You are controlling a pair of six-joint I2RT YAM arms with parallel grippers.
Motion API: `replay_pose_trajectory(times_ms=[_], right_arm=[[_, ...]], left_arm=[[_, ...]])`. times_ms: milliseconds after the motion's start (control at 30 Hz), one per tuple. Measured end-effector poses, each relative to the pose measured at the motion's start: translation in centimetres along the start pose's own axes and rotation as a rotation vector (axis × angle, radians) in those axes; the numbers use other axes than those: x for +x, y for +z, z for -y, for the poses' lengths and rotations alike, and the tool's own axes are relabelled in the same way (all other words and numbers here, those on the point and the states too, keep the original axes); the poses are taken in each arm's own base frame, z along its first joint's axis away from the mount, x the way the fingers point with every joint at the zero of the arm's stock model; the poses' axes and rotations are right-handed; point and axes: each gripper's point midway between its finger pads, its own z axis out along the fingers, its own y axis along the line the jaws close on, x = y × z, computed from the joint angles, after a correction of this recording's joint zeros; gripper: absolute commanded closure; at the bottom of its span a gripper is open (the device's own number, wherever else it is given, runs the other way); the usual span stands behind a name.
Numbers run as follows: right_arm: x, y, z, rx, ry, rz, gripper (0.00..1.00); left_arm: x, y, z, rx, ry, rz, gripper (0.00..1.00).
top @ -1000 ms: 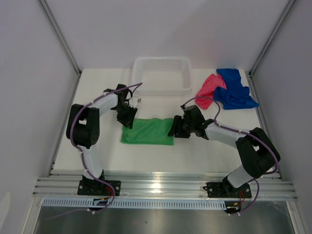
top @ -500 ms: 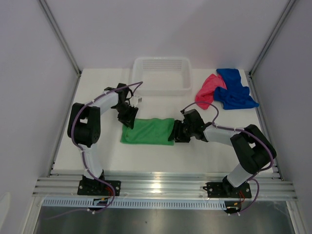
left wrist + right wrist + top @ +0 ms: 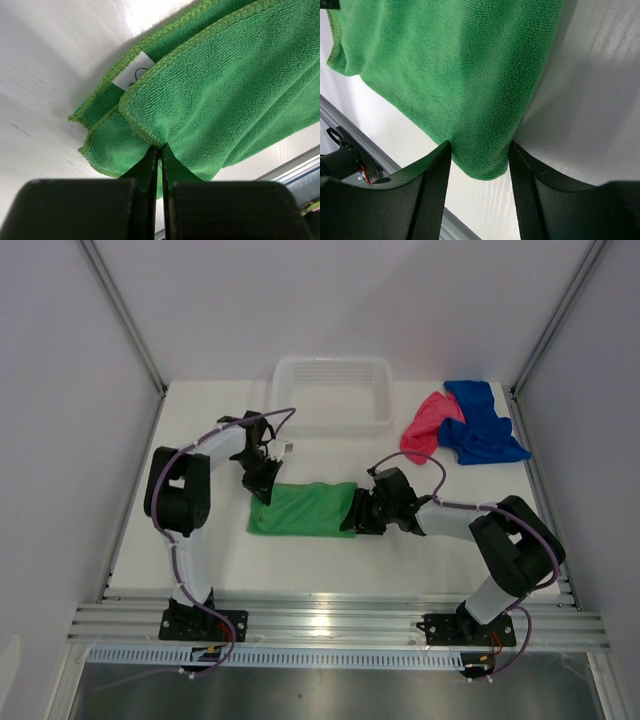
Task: Roll the towels
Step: Fold the towel
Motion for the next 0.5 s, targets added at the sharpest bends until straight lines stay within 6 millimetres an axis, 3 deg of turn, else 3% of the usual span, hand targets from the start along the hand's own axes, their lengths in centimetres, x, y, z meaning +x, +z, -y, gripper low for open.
replay_pose_trajectory(times_ms=[233,500], right_arm=[[-0.1,0.3,-0.3,-0.022,0.003,0.004,0.48],[0.0,0.3,-0.2,-0.034,-0.001,0.008,0.51]], left_arm=[[0.8,0.4,0.3,0.002,-0.003,0.039,0.99],[-0.7,-3.1,0.5,-0.032,0.007,0.207,0.99]])
